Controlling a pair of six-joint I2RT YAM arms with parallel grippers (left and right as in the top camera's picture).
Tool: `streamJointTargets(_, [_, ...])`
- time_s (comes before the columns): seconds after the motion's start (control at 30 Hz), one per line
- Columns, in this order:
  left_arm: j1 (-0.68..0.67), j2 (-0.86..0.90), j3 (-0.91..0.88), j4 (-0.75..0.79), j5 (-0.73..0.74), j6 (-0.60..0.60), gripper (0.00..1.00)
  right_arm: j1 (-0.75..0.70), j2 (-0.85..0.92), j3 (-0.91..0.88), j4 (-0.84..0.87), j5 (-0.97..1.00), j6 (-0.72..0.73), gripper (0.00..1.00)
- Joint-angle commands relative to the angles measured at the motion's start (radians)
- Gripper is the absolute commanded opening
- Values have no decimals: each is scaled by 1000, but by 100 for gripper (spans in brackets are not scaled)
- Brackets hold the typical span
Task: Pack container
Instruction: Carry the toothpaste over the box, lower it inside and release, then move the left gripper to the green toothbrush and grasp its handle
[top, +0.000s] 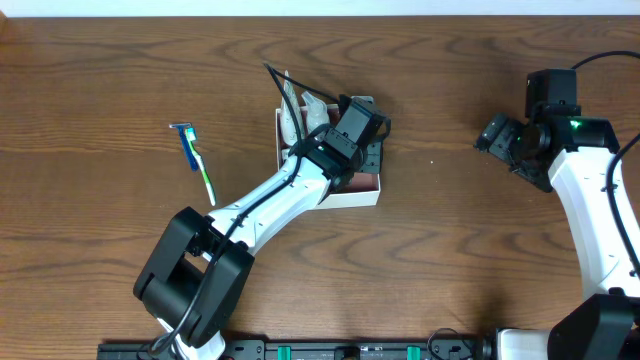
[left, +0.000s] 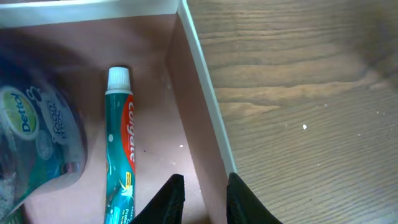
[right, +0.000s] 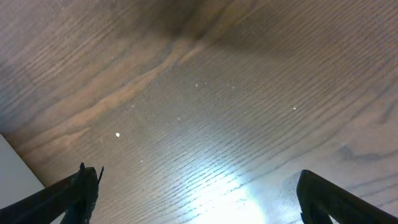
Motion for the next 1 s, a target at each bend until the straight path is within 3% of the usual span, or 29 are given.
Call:
streamJointTargets(0.0, [0, -92, 7, -2, -7, 67, 24, -5, 2, 2, -1, 5, 13, 99])
streamJointTargets(0.33, [1, -437, 7, -73, -64, 202, 24, -5, 2, 2, -1, 5, 13, 99])
streamJointTargets(0.57, [51, -645, 6, -352, -438, 208, 24, -5, 2, 2, -1, 5, 13, 99])
streamJointTargets(0.63, [96, -668, 6, -440, -486, 207, 25, -5, 2, 2, -1, 5, 13, 99])
streamJointTargets(0.83, [283, -643, -6, -580, -471, 108, 25, -5, 2, 2, -1, 5, 13, 99])
streamJointTargets(0.97, [415, -568, -10, -591, -367, 100, 25, -5, 2, 2, -1, 5, 13, 99])
